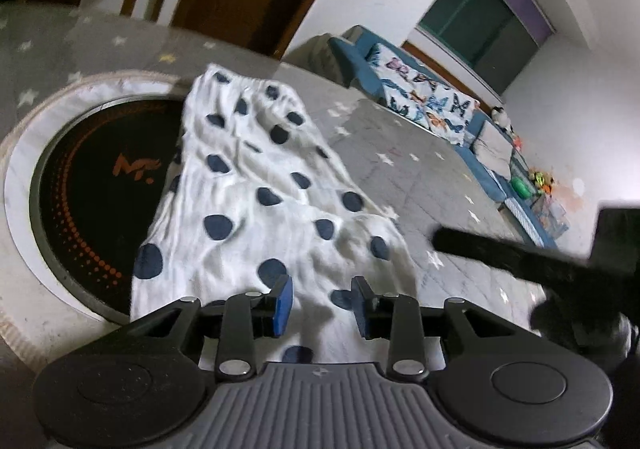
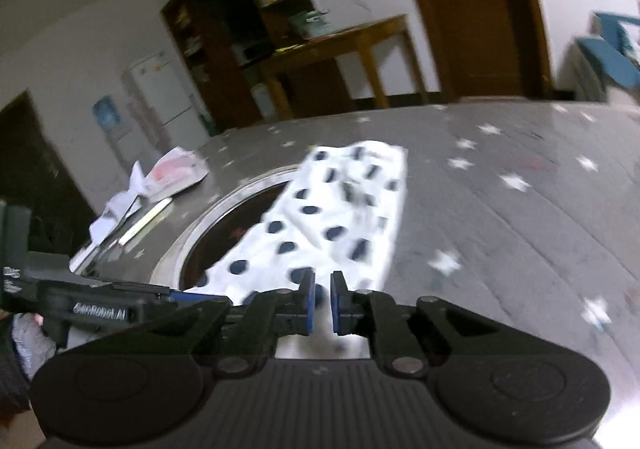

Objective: Fold clothes

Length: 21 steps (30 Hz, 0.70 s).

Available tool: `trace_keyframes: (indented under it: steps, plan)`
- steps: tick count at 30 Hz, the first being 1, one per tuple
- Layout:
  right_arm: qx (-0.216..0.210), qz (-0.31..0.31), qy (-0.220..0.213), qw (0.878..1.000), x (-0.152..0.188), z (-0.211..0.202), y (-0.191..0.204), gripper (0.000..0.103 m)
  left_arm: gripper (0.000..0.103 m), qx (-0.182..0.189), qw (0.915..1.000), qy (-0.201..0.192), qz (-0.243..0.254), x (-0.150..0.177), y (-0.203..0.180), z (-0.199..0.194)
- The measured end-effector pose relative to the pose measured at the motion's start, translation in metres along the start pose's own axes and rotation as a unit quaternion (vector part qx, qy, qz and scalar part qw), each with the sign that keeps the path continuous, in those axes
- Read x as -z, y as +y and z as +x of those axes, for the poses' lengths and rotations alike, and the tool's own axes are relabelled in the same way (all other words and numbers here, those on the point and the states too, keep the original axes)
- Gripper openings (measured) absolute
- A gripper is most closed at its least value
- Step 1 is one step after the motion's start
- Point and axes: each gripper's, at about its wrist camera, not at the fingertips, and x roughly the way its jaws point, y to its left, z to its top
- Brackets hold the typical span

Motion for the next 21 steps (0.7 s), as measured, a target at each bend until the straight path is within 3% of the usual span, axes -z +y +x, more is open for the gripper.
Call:
trace_keyframes:
  steps: [5, 9, 14, 16, 21]
  plan:
    - [0.005, -0.047, 0.033, 0.998, -0.003, 0.038, 0.019, 0.017, 0.035, -0.005, 0.9995, 0.013, 0.028, 0.013, -0.007, -0.007]
    - [0.061, -0.066, 0.065, 0.994, 0.004, 0.052, 0.014, 0.017, 0.035, -0.006, 0.9991, 0.022, 0.035, 0.025, -0.004, -0.014]
    - [0.075, -0.084, 0.055, 0.992, -0.014, 0.058, 0.018, 0.020, 0.035, -0.005, 0.9992, 0.018, 0.037, 0.033, -0.002, -0.023]
    - [0.073, -0.090, 0.052, 0.992, -0.024, 0.067, 0.021, 0.030, 0.037, -0.005, 0.9990, 0.014, 0.042, 0.036, -0.003, -0.025]
    - [0.079, -0.105, 0.053, 0.990, -0.049, 0.117, 0.027, 0.031, 0.042, -0.002, 0.9991, 0.007, 0.041, 0.040, -0.003, -0.026]
